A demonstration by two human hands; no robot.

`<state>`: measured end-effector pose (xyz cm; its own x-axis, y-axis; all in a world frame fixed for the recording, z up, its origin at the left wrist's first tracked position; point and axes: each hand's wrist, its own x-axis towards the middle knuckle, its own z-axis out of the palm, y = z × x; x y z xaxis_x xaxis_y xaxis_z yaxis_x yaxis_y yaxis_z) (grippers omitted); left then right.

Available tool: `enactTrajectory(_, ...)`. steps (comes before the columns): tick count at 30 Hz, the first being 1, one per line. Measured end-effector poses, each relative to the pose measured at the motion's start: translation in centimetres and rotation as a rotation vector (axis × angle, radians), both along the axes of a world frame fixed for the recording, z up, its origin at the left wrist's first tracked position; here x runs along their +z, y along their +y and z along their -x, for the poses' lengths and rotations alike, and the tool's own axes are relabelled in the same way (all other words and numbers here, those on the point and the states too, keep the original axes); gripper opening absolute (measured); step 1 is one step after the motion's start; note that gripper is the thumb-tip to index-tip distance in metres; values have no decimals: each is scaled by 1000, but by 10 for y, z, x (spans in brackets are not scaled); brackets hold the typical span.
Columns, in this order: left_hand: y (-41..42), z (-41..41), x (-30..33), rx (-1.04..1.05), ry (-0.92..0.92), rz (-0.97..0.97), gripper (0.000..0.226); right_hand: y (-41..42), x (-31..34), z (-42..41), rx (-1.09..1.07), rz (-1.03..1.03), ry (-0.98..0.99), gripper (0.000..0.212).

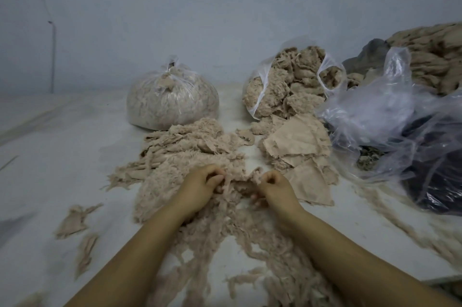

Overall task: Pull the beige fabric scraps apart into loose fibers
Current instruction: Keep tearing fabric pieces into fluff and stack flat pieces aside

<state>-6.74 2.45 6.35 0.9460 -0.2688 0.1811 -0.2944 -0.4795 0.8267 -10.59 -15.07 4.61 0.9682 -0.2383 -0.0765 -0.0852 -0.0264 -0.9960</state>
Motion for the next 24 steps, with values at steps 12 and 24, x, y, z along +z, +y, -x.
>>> enactTrajectory(12, 12, -2, 19, 292, -71, 88, 21, -29, 7, -6, -171, 243, -234, 19)
enactTrajectory(24, -15, -4, 6, 78, -268, -382, 27, -20, 18, -3, -150, 90, -443, 30)
